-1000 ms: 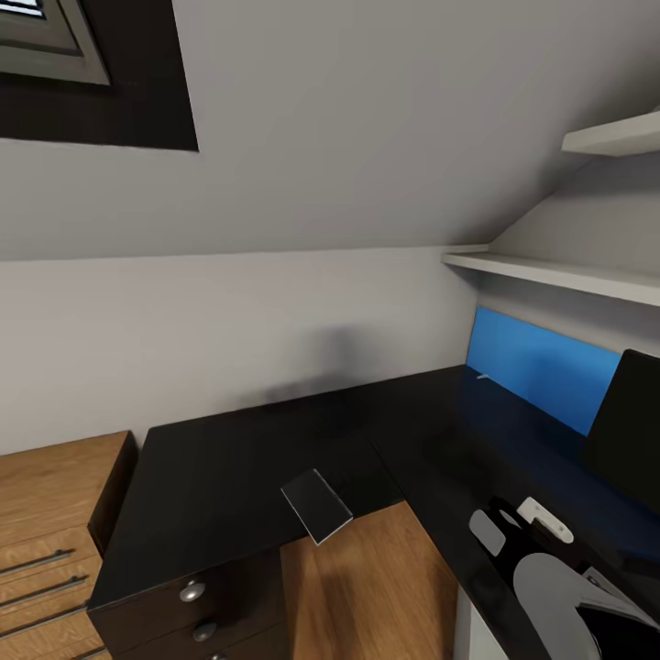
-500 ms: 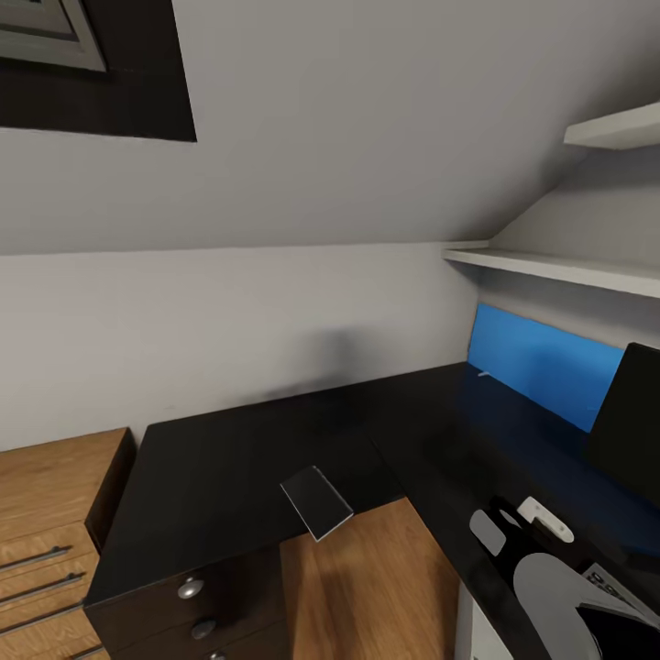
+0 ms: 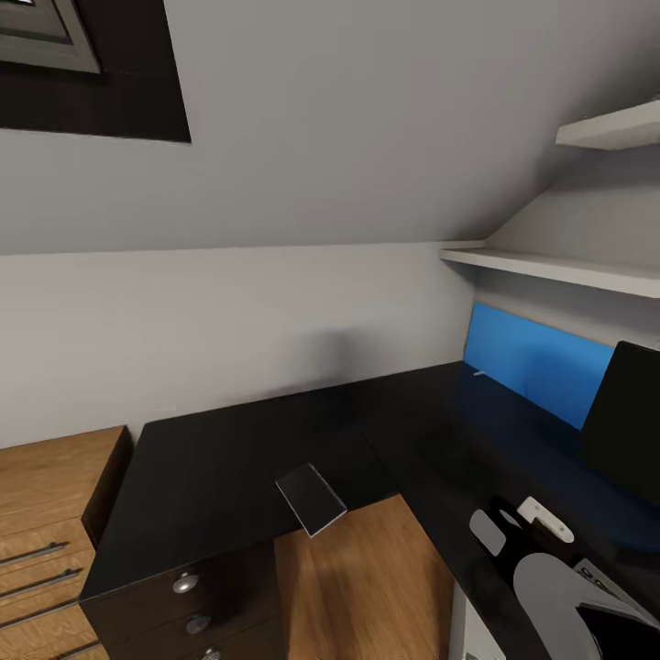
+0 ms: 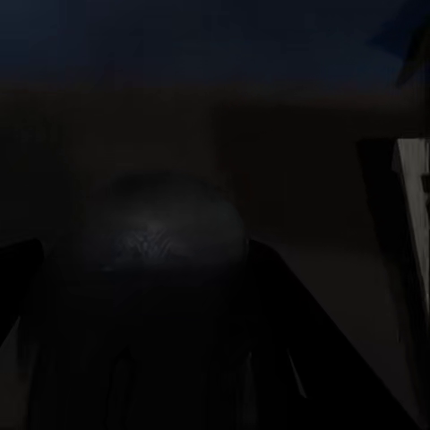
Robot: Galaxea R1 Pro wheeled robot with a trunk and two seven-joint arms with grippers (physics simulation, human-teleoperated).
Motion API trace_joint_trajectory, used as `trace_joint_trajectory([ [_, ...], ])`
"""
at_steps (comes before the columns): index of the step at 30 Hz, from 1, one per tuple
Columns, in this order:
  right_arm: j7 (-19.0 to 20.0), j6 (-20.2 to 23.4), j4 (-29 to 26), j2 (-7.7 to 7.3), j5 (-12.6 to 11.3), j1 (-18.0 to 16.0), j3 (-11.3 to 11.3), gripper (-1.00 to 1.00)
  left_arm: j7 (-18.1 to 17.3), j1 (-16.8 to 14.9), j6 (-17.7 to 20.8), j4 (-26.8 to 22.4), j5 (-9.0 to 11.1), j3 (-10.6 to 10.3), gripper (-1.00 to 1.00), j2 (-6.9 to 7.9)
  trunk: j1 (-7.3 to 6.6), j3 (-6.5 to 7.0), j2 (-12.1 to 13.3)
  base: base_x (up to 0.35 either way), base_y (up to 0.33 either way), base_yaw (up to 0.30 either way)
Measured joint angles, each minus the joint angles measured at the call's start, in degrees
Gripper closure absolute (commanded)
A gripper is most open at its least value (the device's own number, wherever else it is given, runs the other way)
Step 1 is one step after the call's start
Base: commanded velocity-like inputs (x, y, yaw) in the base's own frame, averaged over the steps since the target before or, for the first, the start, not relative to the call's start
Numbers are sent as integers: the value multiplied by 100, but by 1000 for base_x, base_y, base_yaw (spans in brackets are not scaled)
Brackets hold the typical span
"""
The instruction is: In the bedroom, organize the workspace by keeping the computer under the desk, ensuring the monitor is on the desk, placing the keyboard on the desk next to the monitor, placing the mouse on the desk next to the keyboard, moving the folder from the swivel chair onto the desk next to the mouse, stacking the notebook on top of the folder with the pen on top of the notebook, and positioning the swivel chair next to the desk.
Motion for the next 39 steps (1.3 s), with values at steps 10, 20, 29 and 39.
trace_joint_trajectory([
  [10, 1, 0, 3, 0, 2, 1, 0, 100, 9, 0, 5, 1, 4, 0, -100, 2, 2, 0, 0, -111, -88, 0],
  [20, 17, 0, 18, 8, 3, -3, 10, 100, 9, 0, 8, 0, 5, 1, -100, 1, -1, 0, 0, -29, -21, 0],
  [29, 343, 6, 30, 5, 9, 0, 18, 100, 9, 0, 4, -1, 5, 2, -100, 1, -1, 0, 0, -1, -1, 0],
  [39, 516, 66, 30, -17, 4, 2, 11, 100, 9, 0, 5, -1, 2, 1, -100, 1, -1, 0, 0, 0, 0, 0],
])
